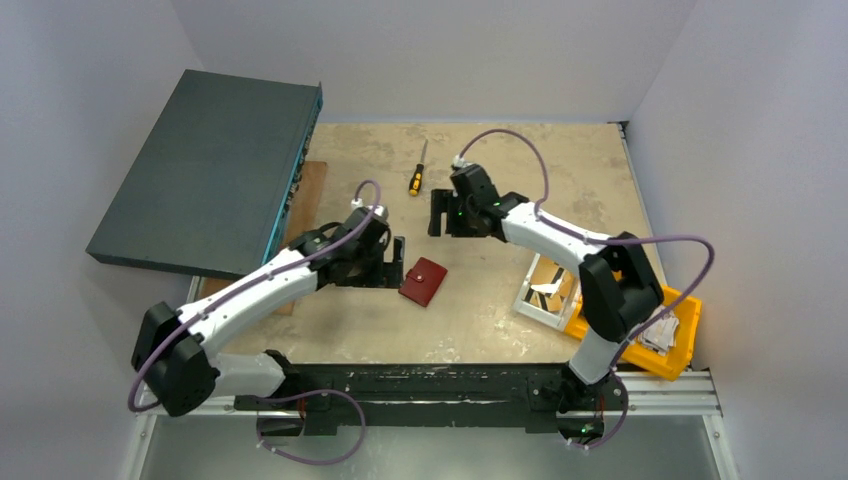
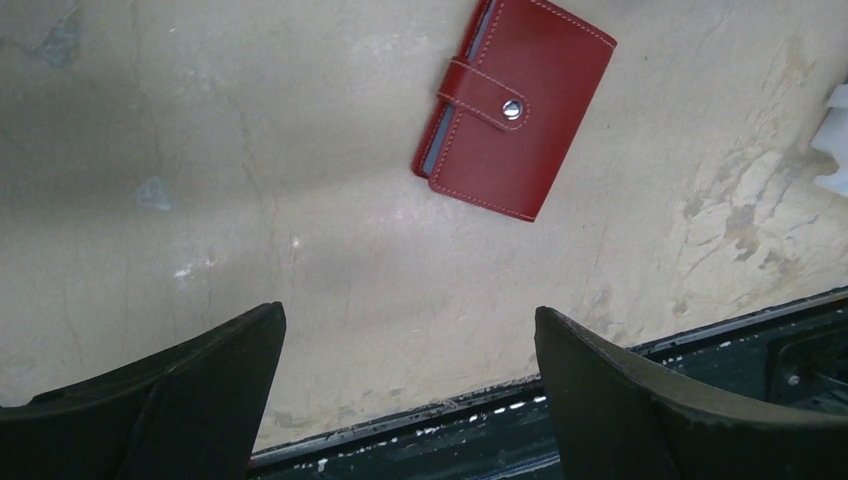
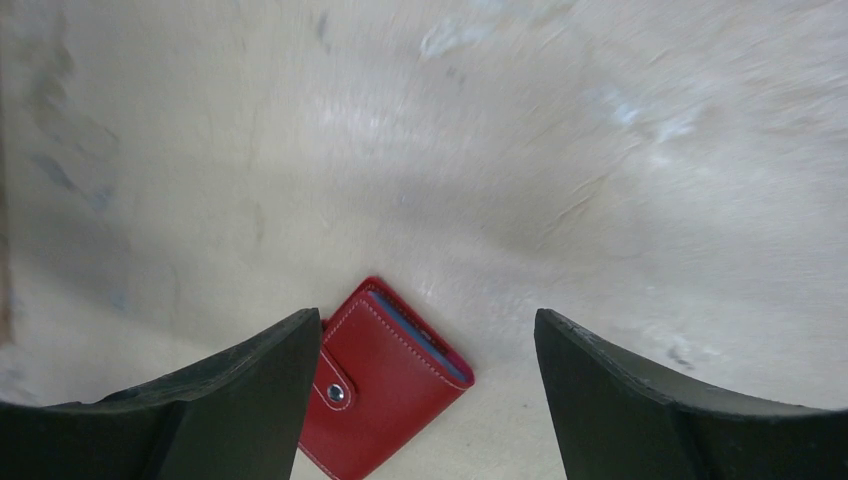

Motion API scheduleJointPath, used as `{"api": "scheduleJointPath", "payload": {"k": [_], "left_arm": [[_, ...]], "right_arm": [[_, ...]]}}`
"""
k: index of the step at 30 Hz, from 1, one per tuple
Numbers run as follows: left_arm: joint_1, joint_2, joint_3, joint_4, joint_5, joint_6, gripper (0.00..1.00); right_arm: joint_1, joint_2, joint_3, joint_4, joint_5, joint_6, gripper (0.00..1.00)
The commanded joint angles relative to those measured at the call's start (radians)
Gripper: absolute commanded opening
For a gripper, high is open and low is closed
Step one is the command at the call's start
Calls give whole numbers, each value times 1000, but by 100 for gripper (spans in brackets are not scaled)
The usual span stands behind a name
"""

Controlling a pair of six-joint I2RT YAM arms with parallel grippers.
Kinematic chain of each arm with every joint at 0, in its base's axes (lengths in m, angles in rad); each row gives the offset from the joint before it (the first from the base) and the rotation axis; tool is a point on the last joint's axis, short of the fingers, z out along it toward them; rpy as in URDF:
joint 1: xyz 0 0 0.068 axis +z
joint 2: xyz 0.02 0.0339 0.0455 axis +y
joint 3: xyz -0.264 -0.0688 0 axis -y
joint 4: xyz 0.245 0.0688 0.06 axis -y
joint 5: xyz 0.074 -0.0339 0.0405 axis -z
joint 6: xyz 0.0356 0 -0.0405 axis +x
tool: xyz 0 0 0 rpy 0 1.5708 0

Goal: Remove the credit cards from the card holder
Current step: Move the card holder to the center of the board, then open the card holder at the center of the board.

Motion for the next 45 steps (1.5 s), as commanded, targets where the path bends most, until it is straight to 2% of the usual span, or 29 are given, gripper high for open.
{"api": "scheduleJointPath", "payload": {"k": [1,5,11,16,21,30,33,40,45], "left_arm": [[-79,135,123,35,-100,11,90],[-118,283,234,44,-132,19,71],[-134,444,338,65,-121,41,52],[-140,530,379,77,-88,52,45],[-146,596,393,89,-80,49,41],[-146,677,383,107,-138,33,34],[-146,683,374,105,-156,20,27],[-144,663,350,112,-151,-2,0],[-134,626,343,109,-98,-22,0]], "right_arm": [[-77,-134,-56,17,-19,74,74],[-115,-232,-172,63,-24,115,65],[-121,-280,-256,71,-34,114,63],[-120,-294,-302,96,-60,127,61],[-123,-287,-325,113,-69,130,61],[-122,-240,-351,159,-112,115,58],[-121,-222,-368,171,-118,122,55],[-103,-195,-418,239,-204,173,52],[-56,-177,-418,268,-226,208,51]]}}
